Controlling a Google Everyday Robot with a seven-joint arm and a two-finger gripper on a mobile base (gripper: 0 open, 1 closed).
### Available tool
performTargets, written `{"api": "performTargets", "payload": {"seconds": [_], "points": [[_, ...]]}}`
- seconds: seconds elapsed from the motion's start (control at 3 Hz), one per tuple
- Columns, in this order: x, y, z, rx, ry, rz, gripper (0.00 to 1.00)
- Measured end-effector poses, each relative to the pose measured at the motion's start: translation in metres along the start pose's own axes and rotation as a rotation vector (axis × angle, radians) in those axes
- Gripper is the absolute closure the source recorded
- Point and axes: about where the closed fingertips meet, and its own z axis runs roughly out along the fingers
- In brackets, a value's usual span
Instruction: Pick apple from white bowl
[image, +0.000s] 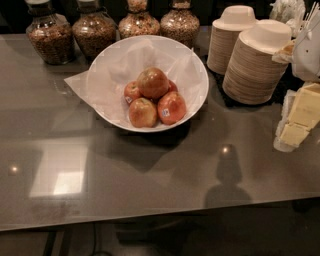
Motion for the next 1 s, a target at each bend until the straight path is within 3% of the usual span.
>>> {"api": "performTargets", "payload": {"seconds": [0.33,0.67,1.0], "points": [[0.000,0.000,0.000,0.002,-0.002,0.000,0.00],[-0.030,-0.015,0.009,0.010,-0.093,-0.017,0.00],[-0.076,-0.032,0.016,0.003,-0.194,-0.066,0.00]]}}
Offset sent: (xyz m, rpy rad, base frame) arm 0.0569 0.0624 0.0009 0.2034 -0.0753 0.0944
